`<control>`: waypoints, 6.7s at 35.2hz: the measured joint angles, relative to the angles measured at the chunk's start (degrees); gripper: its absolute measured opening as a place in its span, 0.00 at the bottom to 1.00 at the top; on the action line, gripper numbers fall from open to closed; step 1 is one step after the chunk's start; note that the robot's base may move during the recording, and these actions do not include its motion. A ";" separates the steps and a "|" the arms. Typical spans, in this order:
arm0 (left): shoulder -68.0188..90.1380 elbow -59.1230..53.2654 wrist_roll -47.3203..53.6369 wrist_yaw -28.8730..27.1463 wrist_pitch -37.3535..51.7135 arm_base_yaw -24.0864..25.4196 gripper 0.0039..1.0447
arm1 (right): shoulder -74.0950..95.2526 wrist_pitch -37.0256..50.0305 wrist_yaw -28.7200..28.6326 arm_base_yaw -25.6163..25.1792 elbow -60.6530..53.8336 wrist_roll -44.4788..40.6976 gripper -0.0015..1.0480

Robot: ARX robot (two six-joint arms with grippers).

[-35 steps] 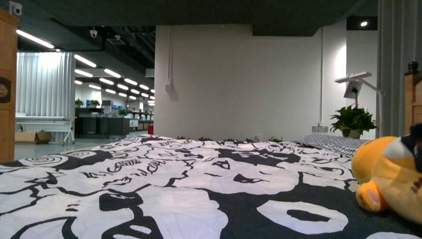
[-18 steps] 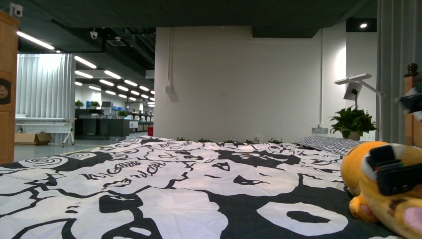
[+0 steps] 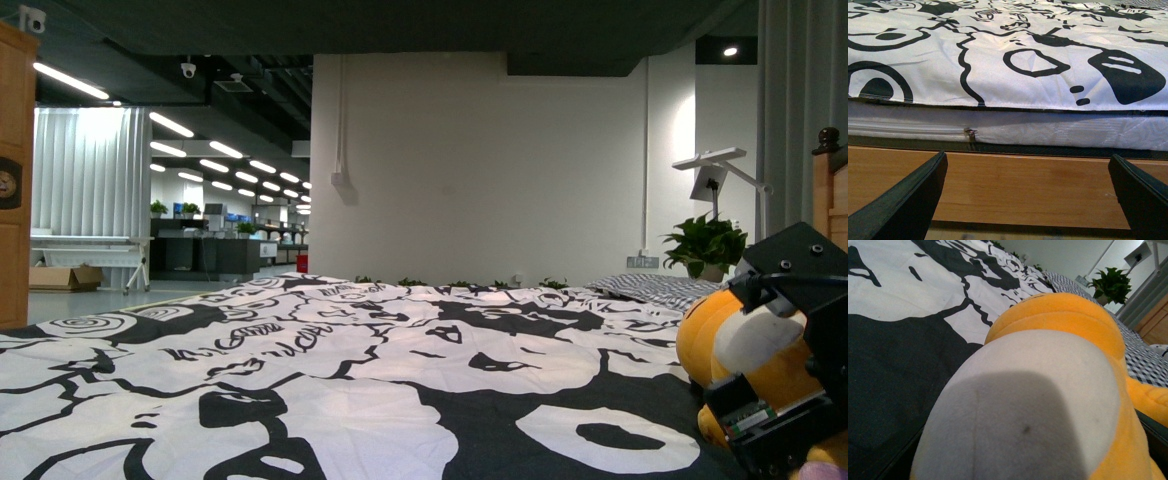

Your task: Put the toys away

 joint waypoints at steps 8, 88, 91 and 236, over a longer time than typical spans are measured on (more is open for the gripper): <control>0.00 0.00 0.00 0.00 0.00 -0.02 0.94 | -0.44 4.76 1.14 -1.18 -1.99 1.55 0.61; -0.02 0.00 0.00 -0.02 0.00 0.00 0.94 | -82.71 -42.73 7.52 12.28 -38.10 29.27 0.14; -0.02 0.00 0.00 0.02 0.00 0.00 0.94 | -83.80 -42.75 5.18 9.88 -39.08 29.14 0.14; 0.02 0.00 0.00 0.00 0.00 -0.11 0.94 | -88.24 -43.15 -7.30 -3.69 -43.78 28.72 0.14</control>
